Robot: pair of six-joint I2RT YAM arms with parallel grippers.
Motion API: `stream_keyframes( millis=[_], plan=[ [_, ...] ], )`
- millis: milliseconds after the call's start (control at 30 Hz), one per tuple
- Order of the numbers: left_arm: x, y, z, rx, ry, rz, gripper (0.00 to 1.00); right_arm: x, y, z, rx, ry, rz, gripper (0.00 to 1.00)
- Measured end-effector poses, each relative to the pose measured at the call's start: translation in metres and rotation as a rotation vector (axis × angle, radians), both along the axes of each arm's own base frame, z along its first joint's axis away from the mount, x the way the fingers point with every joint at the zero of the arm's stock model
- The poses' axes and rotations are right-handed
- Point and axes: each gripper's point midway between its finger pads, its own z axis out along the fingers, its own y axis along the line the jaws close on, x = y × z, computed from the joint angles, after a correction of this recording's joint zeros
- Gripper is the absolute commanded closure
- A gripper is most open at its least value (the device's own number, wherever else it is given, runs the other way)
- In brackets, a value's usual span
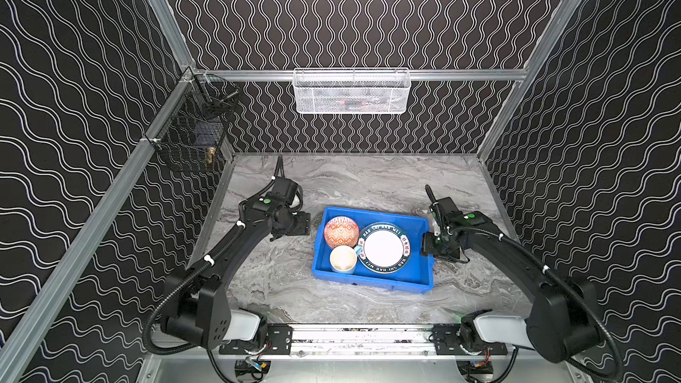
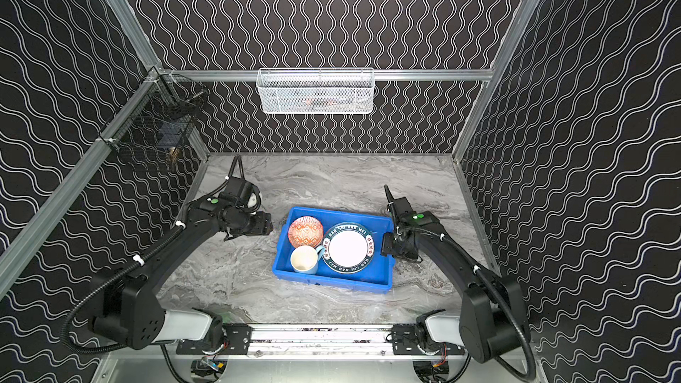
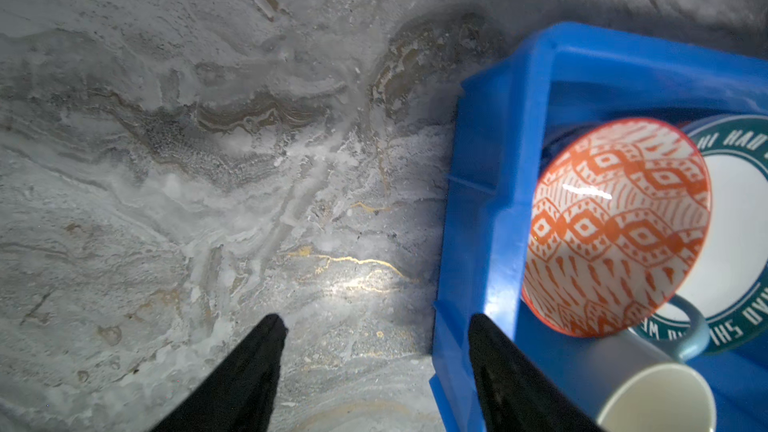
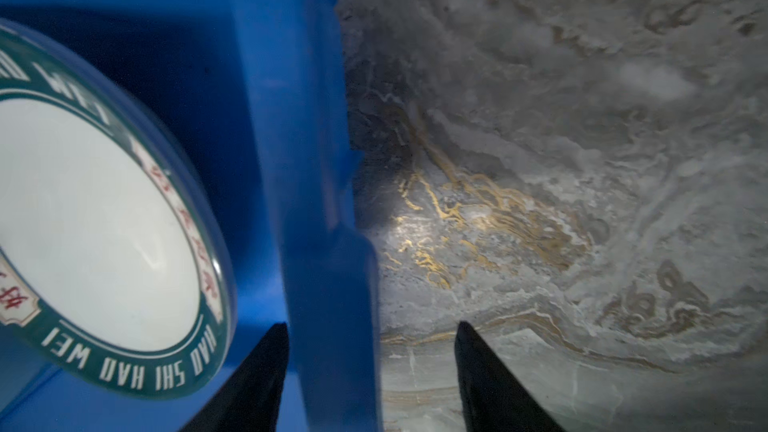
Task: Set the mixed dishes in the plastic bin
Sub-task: 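Open the left gripper and lift it away from the mug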
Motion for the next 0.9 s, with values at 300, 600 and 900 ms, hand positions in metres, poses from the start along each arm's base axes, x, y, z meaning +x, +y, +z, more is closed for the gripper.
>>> stream_keyframes(
  millis=[300, 600, 900],
  plan=[
    [0.028, -0.004, -0.010, -0.078, 0.010, 0.014, 0.29, 0.041, 0.015, -0.004, 0.013, 0.003, 0.035, 0.41],
    [0.043, -0.001, -0.011, -0.098, 0.000, 0.033, 0.29, 0.086, 0.019, -0.007, 0.011, 0.005, 0.028, 0.41],
    [0.053, 0.010, -0.010, -0.101, -0.016, 0.065, 0.22, 0.121, 0.022, 0.008, 0.039, -0.031, 0.044, 0.23]
  ],
)
